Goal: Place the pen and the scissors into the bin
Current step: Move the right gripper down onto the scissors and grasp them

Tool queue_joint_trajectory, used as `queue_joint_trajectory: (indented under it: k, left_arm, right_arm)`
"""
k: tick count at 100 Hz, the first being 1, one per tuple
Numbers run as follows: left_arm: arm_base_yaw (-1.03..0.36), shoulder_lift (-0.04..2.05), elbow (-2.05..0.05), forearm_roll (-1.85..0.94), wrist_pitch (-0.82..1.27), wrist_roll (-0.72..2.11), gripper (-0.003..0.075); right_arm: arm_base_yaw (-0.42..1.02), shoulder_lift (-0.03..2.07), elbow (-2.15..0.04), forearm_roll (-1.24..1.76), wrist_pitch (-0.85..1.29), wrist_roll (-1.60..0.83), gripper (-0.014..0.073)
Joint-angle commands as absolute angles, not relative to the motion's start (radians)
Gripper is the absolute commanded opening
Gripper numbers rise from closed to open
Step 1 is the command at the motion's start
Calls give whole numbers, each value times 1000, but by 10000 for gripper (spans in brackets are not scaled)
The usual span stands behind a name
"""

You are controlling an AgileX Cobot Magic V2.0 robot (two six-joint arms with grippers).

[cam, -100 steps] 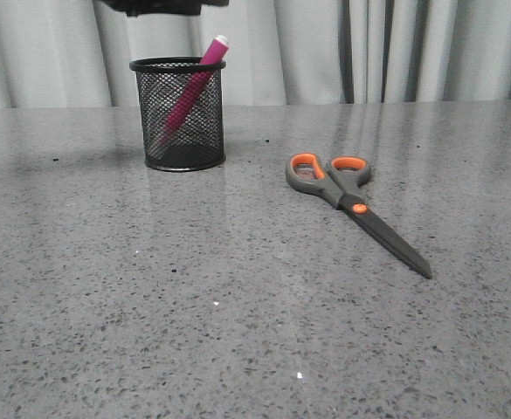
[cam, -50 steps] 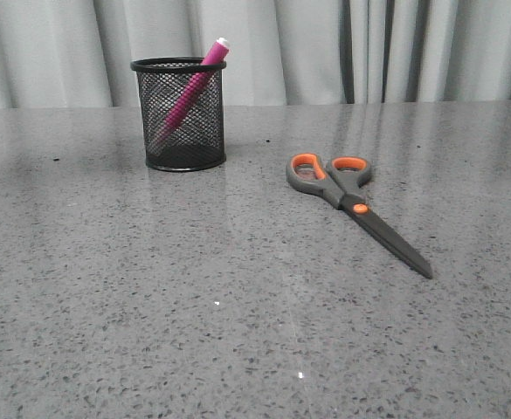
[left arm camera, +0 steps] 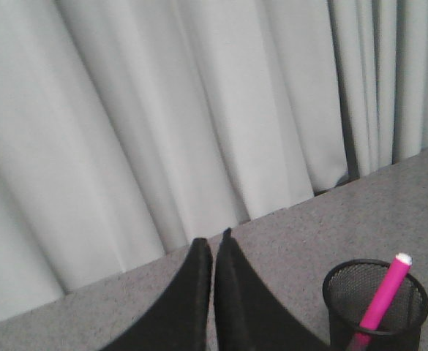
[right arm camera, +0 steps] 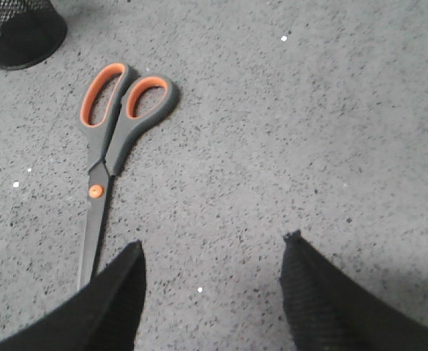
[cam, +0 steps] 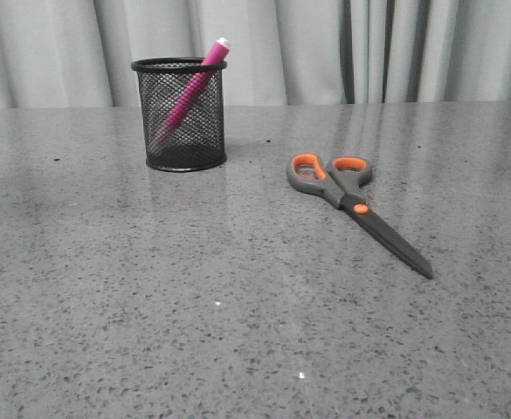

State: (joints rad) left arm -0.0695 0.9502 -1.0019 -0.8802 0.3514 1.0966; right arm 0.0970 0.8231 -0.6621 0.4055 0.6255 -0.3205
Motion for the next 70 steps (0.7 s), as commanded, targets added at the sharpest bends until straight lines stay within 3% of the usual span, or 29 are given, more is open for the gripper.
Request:
queue_joint_trajectory:
  k: [1, 27, 70]
  left_arm:
    - [-68, 865, -924, -903, 267, 1066, -19]
    - [-68, 721, -722, -884, 267, 1066, -19]
    - [-68, 684, -703, -882, 267, 1066, -19]
  right_arm:
    - [89, 834, -700, 429, 613, -341, 370]
    - [167, 971, -779, 432, 738, -391, 370]
    - [340, 1350, -1055, 384, 825, -394, 370]
